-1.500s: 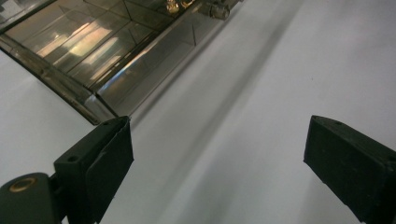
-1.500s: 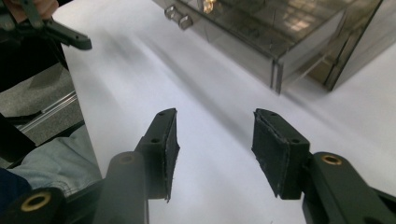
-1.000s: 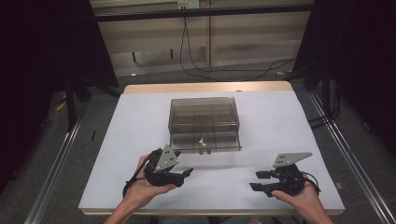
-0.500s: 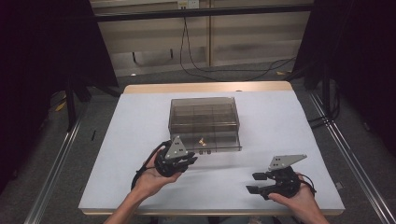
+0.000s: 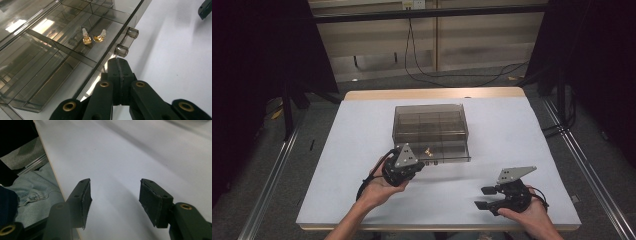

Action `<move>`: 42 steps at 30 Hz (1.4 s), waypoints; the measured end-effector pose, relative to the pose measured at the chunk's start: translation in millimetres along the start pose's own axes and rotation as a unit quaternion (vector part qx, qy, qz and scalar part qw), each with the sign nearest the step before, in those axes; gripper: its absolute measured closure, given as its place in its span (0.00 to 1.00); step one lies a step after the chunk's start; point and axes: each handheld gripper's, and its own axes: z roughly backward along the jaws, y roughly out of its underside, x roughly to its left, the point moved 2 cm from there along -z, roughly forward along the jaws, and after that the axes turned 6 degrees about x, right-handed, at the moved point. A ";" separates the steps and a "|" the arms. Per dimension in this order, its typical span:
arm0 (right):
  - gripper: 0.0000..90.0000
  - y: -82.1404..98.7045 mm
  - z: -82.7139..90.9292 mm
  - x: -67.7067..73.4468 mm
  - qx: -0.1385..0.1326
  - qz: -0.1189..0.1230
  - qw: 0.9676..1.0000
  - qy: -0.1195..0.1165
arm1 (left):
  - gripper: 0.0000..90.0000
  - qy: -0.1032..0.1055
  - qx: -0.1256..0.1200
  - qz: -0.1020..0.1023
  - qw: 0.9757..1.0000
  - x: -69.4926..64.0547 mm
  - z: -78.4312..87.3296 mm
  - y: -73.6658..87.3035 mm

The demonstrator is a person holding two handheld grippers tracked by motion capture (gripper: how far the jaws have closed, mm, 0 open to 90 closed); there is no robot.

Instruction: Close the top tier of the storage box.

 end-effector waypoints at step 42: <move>0.46 0.4 -2.9 2.2 0.010 0.010 1.000 0.001 | 1.00 -0.013 -0.012 0.035 0.999 21.4 -5.9 -9.5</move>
